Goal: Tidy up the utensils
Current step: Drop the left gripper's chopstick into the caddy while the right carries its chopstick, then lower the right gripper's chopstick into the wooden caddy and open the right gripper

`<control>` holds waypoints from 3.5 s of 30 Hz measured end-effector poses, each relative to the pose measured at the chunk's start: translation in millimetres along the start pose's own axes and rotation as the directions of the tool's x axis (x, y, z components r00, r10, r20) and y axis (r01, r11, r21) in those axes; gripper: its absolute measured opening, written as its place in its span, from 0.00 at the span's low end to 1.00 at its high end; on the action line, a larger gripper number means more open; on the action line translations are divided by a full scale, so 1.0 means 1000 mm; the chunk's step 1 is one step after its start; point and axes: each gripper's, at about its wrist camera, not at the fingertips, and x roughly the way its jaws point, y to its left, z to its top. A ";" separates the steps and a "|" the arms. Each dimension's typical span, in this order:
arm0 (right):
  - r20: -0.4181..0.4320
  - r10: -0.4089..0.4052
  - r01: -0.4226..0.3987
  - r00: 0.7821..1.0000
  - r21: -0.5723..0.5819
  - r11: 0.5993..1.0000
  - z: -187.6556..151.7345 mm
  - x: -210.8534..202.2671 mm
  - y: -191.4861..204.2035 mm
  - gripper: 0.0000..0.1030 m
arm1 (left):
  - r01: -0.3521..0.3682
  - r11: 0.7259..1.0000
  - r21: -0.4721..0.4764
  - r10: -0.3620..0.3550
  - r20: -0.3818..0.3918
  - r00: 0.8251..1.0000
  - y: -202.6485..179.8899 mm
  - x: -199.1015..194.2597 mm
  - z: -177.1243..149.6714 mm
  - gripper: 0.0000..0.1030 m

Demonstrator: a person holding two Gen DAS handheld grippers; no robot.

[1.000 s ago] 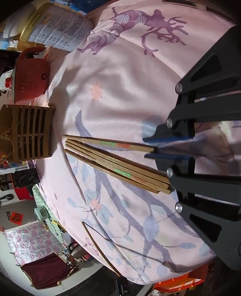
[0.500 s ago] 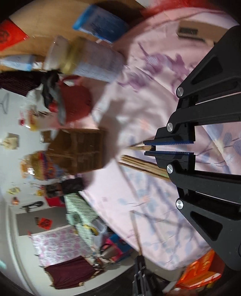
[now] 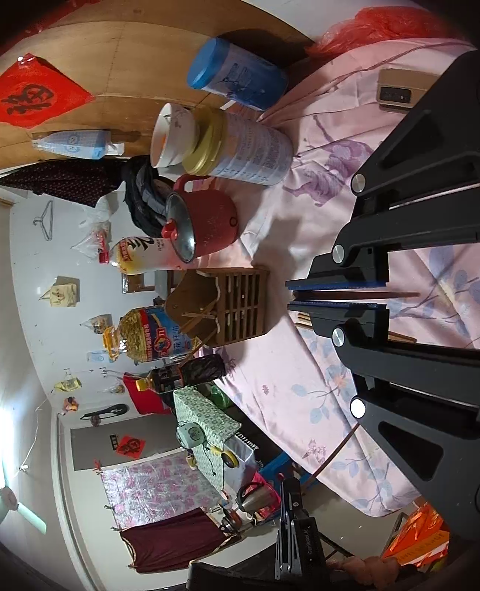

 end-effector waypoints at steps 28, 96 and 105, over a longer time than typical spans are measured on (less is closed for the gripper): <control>0.024 -0.110 0.107 0.994 0.094 0.990 0.016 -0.017 0.005 0.06 | 0.082 0.992 0.094 -0.087 0.051 0.995 0.029 0.002 0.067 0.05; 0.133 0.022 -0.010 0.991 -0.095 0.995 0.219 0.182 0.004 0.12 | -0.307 0.879 -0.365 0.215 -0.271 0.938 0.126 0.052 -0.031 0.83; 0.138 -0.012 0.016 0.990 -0.025 1.000 0.149 0.089 0.005 0.53 | -0.233 0.926 -0.297 0.177 -0.205 0.963 0.107 0.052 -0.006 0.87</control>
